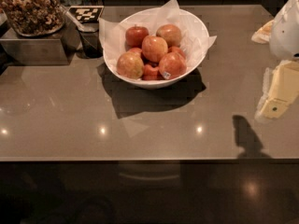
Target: Pick apple from white bowl
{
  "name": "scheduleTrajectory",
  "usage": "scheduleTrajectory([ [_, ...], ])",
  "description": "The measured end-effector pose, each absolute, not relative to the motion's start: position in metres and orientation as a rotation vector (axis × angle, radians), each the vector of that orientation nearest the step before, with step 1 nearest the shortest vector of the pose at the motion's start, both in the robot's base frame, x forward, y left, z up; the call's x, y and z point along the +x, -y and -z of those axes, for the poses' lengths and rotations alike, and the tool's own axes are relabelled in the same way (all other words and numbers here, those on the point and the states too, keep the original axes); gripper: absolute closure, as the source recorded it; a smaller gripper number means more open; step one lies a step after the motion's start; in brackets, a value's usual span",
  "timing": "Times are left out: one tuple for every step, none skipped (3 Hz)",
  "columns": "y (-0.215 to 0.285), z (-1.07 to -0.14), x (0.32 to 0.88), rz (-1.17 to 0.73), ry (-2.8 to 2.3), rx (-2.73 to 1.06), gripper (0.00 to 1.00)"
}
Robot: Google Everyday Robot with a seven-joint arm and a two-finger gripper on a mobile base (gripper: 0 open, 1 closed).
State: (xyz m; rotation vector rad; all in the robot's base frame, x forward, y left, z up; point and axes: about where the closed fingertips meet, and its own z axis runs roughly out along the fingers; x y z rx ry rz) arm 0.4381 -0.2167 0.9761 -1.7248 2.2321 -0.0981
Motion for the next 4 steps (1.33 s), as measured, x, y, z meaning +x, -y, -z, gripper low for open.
scheduleTrajectory([
  [0.217, -0.976, 0.438, 0.098, -2.232, -1.725, 0.0],
  [0.214, -0.979, 0.443, 0.09, -2.215, -1.673, 0.0],
  [0.208, -0.99, 0.47, -0.002, -2.174, -1.481, 0.0],
  [0.197, -1.003, 0.508, -0.184, -2.135, -1.284, 0.0],
])
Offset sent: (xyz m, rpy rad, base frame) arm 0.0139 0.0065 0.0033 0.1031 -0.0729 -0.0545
